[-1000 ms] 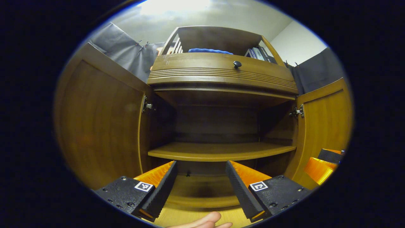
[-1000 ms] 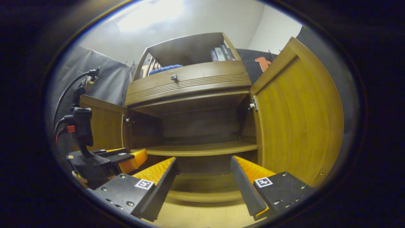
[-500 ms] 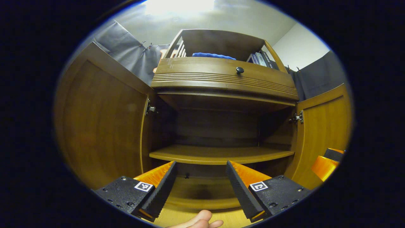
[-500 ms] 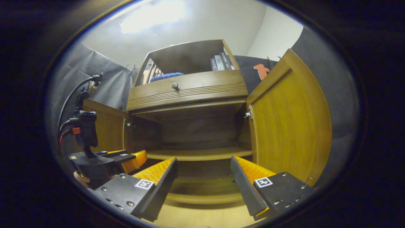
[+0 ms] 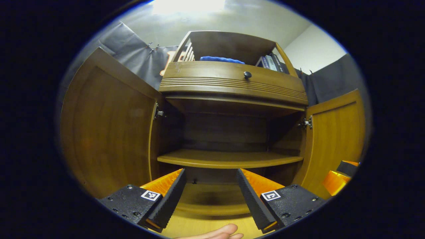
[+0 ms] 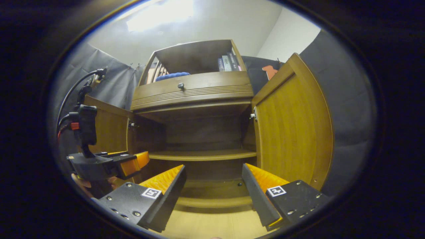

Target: Open the right door of the double-door shoe cabinet with the right hand, and open the left door with the left hand.

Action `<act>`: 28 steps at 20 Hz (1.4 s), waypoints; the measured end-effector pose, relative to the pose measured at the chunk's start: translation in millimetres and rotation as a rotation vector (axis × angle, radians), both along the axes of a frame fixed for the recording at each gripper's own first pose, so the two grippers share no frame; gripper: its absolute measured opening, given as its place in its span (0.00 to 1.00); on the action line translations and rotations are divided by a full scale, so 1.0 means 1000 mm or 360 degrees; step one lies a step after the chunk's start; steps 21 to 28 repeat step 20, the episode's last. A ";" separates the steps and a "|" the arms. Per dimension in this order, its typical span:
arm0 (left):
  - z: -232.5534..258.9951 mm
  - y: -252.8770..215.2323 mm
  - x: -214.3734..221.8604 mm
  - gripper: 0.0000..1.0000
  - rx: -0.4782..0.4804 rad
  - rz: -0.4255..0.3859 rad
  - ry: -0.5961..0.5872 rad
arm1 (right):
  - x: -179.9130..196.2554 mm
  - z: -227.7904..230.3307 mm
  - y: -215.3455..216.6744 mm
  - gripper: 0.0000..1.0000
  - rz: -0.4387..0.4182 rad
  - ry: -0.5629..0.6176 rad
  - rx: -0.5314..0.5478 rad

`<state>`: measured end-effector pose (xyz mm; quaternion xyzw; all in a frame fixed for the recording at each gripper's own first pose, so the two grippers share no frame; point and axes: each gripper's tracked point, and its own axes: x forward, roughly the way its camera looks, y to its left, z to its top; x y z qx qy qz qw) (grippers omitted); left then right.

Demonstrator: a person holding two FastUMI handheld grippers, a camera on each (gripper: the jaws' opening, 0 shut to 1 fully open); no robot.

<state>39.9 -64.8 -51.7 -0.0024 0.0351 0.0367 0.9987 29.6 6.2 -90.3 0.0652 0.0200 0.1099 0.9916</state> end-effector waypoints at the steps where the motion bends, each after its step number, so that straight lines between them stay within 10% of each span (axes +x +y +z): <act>1: -0.004 -0.010 -0.004 0.95 0.0016 -0.0048 0.0024 | -0.005 0.000 -0.003 0.96 -0.0021 -0.0008 -0.0019; 13: -0.003 -0.053 -0.046 0.92 0.0016 -0.0210 0.0052 | -0.058 -0.013 -0.014 1.00 -0.0091 0.0020 -0.0019; 28: -0.011 -0.039 -0.051 0.92 0.0011 -0.0092 0.0112 | -0.068 -0.010 -0.014 0.96 -0.0120 0.0031 0.0004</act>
